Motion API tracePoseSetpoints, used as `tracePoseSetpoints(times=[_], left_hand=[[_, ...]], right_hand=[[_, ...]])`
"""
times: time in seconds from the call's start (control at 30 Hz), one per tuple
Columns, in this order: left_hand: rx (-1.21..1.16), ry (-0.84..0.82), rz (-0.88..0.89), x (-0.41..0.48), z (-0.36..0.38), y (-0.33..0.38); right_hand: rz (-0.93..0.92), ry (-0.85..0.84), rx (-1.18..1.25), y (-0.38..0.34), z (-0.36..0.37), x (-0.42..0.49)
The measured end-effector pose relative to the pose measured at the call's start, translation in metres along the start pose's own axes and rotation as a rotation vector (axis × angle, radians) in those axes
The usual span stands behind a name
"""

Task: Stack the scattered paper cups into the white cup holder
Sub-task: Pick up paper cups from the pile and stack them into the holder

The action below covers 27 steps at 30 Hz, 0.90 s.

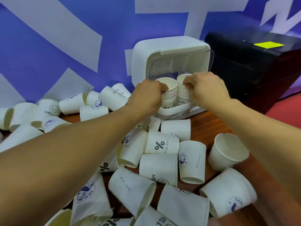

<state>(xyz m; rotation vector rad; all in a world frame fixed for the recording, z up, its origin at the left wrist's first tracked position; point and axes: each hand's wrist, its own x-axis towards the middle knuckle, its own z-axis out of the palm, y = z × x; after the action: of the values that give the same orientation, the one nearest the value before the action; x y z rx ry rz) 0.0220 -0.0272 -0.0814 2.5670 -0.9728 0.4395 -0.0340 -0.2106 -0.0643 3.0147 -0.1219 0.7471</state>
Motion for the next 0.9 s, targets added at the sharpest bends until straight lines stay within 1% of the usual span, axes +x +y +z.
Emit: tracePoseSetpoints(times=[0.17, 0.37, 0.6, 0.67, 0.73, 0.8, 0.83, 0.9], left_hand=[[0.028, -0.02, 0.033, 0.004, 0.003, 0.004], [0.061, -0.008, 0.04, 0.002, 0.004, 0.009], [0.097, -0.041, 0.049, -0.001, 0.0, 0.011], [0.055, -0.025, 0.083, -0.005, -0.004, 0.004], [-0.082, 0.027, 0.106, -0.012, -0.013, -0.01], [-0.163, 0.093, 0.034, -0.017, -0.022, -0.033], [-0.147, 0.106, -0.038, -0.02, -0.026, -0.048], [-0.052, 0.088, -0.184, -0.026, -0.032, -0.08]], right_hand=[[0.055, -0.012, 0.096, -0.001, 0.008, -0.002], [0.037, -0.031, 0.206, 0.002, 0.018, -0.002], [0.04, -0.045, 0.211, 0.002, 0.019, -0.001], [0.026, -0.008, 0.194, -0.002, 0.016, -0.004], [0.038, 0.095, 0.16, -0.009, 0.011, -0.009], [0.043, 0.222, 0.154, -0.02, 0.005, -0.011], [0.021, 0.257, 0.166, -0.028, 0.002, -0.011], [-0.05, 0.269, 0.208, -0.047, -0.004, -0.01]])
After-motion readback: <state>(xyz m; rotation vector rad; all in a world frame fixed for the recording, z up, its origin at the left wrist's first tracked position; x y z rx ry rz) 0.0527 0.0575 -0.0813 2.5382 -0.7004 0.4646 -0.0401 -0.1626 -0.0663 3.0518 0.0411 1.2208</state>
